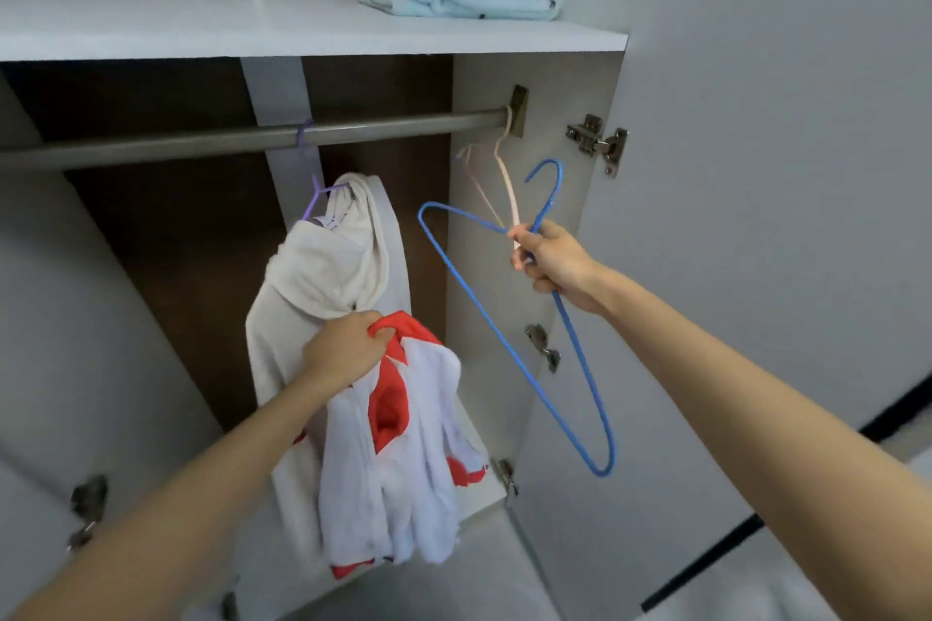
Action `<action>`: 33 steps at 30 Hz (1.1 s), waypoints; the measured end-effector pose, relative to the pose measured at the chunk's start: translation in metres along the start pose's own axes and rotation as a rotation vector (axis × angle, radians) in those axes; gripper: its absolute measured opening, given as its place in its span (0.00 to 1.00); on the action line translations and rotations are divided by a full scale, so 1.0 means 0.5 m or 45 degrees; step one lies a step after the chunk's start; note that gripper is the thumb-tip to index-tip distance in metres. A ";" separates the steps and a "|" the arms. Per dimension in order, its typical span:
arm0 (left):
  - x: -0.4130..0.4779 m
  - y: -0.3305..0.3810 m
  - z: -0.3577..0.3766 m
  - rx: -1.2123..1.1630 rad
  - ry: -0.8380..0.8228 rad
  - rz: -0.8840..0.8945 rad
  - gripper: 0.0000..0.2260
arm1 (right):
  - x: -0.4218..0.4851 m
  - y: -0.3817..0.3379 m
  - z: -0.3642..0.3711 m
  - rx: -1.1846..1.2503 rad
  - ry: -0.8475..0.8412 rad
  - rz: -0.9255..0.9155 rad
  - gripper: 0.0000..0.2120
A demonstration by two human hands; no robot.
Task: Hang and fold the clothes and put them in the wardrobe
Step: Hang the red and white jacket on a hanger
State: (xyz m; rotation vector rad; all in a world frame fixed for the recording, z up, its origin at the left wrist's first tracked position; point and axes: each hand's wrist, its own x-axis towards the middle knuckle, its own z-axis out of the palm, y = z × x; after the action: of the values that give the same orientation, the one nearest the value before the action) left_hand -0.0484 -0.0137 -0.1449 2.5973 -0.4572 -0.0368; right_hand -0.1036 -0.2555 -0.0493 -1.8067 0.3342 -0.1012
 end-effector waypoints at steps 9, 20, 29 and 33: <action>-0.122 0.055 0.042 0.034 0.085 -0.268 0.14 | -0.271 0.057 -0.058 -0.797 -0.049 -0.018 0.15; -0.210 0.017 0.033 0.049 -0.067 0.177 0.12 | -0.402 0.103 -0.017 -0.965 -0.095 0.089 0.13; -0.256 -0.006 -0.023 0.262 -0.034 0.473 0.14 | -0.436 0.098 0.044 -1.235 0.208 -0.055 0.12; -0.284 0.025 -0.037 0.087 -0.022 0.523 0.13 | -0.444 0.118 0.089 -1.152 0.220 -0.053 0.12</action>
State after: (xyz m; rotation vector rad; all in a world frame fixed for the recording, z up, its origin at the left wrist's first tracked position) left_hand -0.1842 0.0313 -0.1308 2.5184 -1.0035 0.0973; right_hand -0.3148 -0.1652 -0.0938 -2.7098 0.5155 -0.1502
